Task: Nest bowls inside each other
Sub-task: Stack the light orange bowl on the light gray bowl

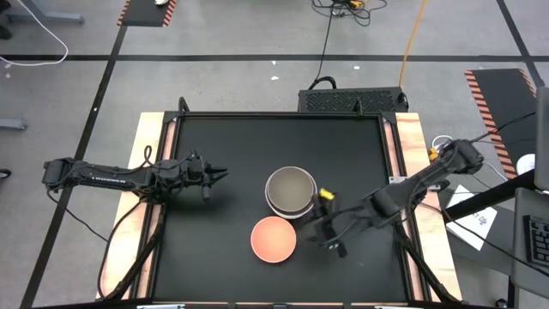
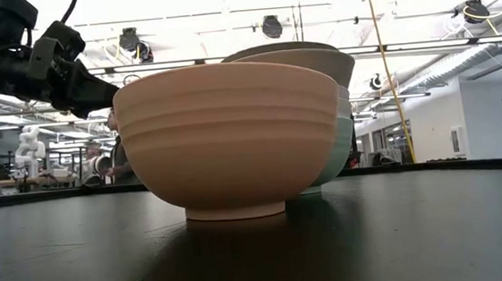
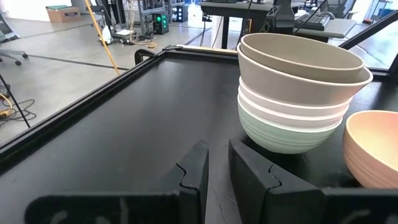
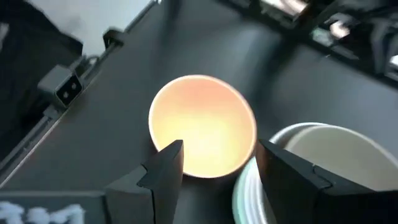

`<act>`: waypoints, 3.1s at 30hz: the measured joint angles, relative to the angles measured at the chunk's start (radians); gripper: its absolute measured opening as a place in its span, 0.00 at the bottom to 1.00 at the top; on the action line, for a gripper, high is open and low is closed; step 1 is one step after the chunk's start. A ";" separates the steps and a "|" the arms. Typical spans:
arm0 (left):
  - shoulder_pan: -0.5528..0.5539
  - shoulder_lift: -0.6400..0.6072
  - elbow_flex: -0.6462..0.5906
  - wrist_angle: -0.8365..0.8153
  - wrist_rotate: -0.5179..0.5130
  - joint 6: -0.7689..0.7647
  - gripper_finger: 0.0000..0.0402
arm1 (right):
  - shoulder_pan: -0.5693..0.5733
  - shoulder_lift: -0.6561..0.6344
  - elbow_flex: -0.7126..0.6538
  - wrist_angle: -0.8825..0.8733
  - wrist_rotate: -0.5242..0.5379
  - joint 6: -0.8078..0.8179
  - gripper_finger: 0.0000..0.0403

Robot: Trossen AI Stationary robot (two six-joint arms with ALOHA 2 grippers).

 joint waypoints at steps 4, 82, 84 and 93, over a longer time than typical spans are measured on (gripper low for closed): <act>0.000 0.000 0.000 0.002 0.000 0.022 0.16 | 0.000 -0.142 -0.091 0.047 0.011 0.009 0.48; -0.041 0.000 0.000 -0.030 0.208 -0.134 0.16 | -0.087 -1.251 -1.058 0.473 0.105 0.158 0.48; -0.041 0.000 0.000 -0.029 0.155 -0.163 0.16 | -0.087 -1.290 -1.072 0.470 0.105 0.158 0.48; -0.041 0.000 0.000 -0.028 0.170 -0.172 0.16 | -0.087 -1.390 -1.135 0.444 0.105 0.143 0.48</act>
